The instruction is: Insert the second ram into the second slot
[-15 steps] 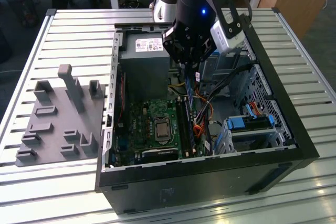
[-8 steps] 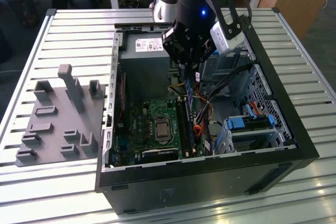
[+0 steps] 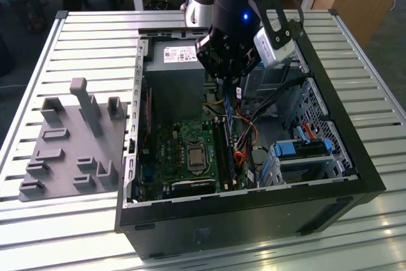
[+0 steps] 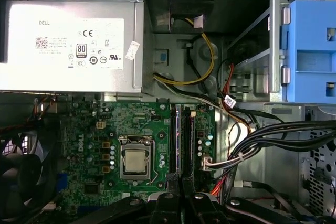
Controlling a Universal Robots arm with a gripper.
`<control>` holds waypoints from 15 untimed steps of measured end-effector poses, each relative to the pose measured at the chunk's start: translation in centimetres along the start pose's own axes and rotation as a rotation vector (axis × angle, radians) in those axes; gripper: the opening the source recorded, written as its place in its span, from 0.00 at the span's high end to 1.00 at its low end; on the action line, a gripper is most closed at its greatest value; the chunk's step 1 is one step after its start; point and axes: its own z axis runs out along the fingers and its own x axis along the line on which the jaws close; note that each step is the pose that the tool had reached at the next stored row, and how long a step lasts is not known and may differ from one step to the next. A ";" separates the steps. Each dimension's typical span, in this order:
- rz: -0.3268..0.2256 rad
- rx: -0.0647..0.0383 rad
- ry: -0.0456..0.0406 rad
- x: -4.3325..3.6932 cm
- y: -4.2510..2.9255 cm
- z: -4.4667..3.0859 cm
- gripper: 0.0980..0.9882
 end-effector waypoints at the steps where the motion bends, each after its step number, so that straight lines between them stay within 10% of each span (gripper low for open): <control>1: 0.000 0.000 0.0000 0.00 0.00 0.02 0.96; 15: 0.000 0.000 0.0001 0.00 -0.03 0.58 0.96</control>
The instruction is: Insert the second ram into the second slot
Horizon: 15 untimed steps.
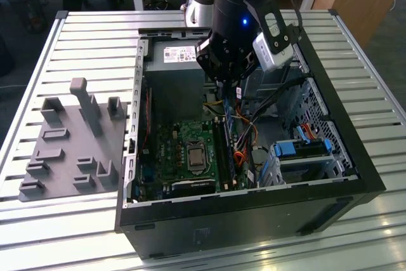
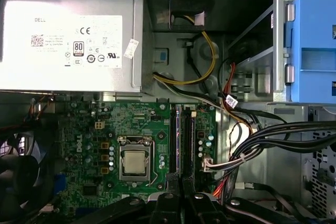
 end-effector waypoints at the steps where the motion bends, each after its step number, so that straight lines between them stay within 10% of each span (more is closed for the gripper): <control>1: 0.000 0.000 0.0000 0.00 0.00 0.04 0.96; 15: 0.000 0.000 -0.0001 0.00 -0.01 0.40 0.96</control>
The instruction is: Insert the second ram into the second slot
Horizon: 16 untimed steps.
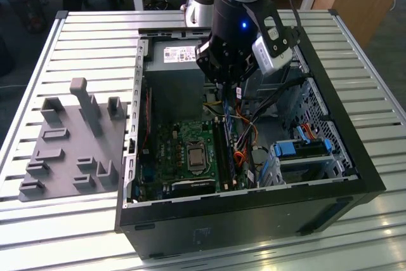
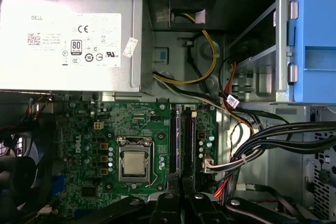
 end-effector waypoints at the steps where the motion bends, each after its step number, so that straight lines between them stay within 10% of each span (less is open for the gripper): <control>1: 0.000 0.000 0.0000 0.00 0.00 0.03 0.96; 16: -0.002 -0.017 0.0001 0.00 -0.21 0.76 0.96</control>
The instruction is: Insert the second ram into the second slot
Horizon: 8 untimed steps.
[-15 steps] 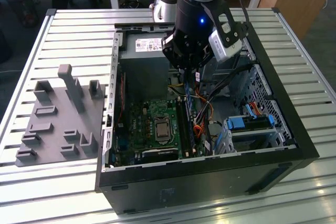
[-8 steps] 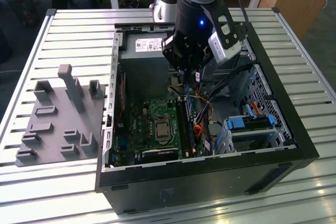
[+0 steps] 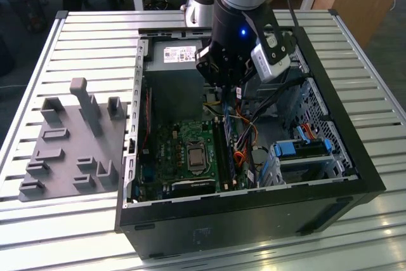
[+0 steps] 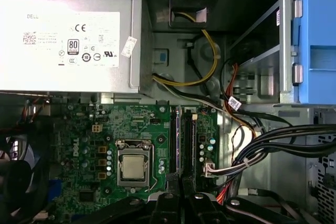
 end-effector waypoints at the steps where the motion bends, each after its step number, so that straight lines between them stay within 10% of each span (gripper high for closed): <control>1: -0.001 0.000 0.0001 0.00 -0.01 0.06 0.96; 8: -0.001 0.000 0.0013 -0.01 -0.04 0.52 0.96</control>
